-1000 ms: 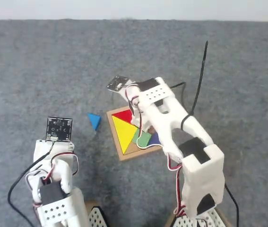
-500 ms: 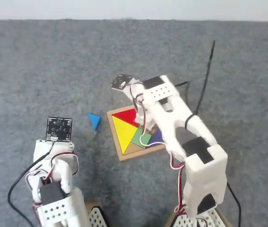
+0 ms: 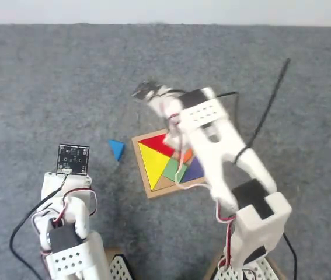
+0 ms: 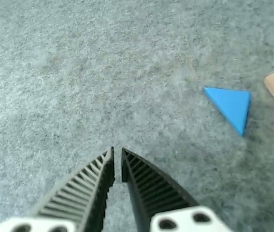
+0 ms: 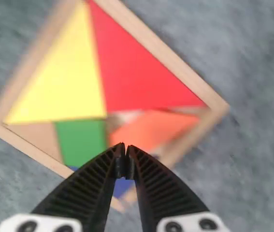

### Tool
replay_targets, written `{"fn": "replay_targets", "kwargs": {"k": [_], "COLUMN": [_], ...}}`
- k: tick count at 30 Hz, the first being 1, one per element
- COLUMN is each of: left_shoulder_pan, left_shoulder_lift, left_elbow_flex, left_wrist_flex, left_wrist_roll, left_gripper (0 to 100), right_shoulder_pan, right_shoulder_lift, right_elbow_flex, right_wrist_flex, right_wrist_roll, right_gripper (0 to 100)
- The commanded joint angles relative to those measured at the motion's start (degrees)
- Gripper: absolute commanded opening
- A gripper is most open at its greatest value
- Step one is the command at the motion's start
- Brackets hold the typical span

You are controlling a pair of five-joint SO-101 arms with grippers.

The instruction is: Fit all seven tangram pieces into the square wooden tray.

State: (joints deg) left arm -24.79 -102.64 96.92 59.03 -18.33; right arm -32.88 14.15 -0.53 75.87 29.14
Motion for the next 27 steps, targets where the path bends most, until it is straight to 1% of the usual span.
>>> {"fn": "replay_targets", "kwargs": {"k": [1,4,9,12,15,19,24,27], "left_shoulder_pan": [0.1,0.1,0.1,0.1,0.1,0.1,0.1,0.1], "left_shoulder_lift": [-1.0,-1.0,-1.0,-1.0,-1.0,-1.0,-0.9,-0.9], "left_elbow_flex": [-0.5,-0.5,-0.5,-0.5,-0.5,-0.5,-0.5,-0.5], "left_wrist_flex": [0.4,0.4,0.4,0.4,0.4,0.4,0.4,0.4], "left_wrist_roll": [-0.4,-0.4,-0.4,-0.4,-0.5,-2.7,-3.1,-3.1], "left_gripper": [3,3,3,3,3,3,3,3], "right_shoulder_pan": [-3.0,-2.5,4.0,7.1,7.8,7.0,1.6,-0.8], "right_shoulder_lift": [0.9,5.7,7.6,7.5,7.0,4.0,0.0,0.0], "right_elbow_flex": [-0.7,-0.9,-1.0,-1.1,-2.0,-3.7,-3.7,-1.1], "right_wrist_flex": [-2.5,-3.3,-2.9,-2.9,-2.7,-1.0,4.4,3.7], "right_wrist_roll": [-2.8,-2.8,-2.6,0.8,2.2,2.1,1.8,1.8], "right_gripper": [2.1,2.0,2.0,2.1,2.1,2.1,2.0,2.0]}}
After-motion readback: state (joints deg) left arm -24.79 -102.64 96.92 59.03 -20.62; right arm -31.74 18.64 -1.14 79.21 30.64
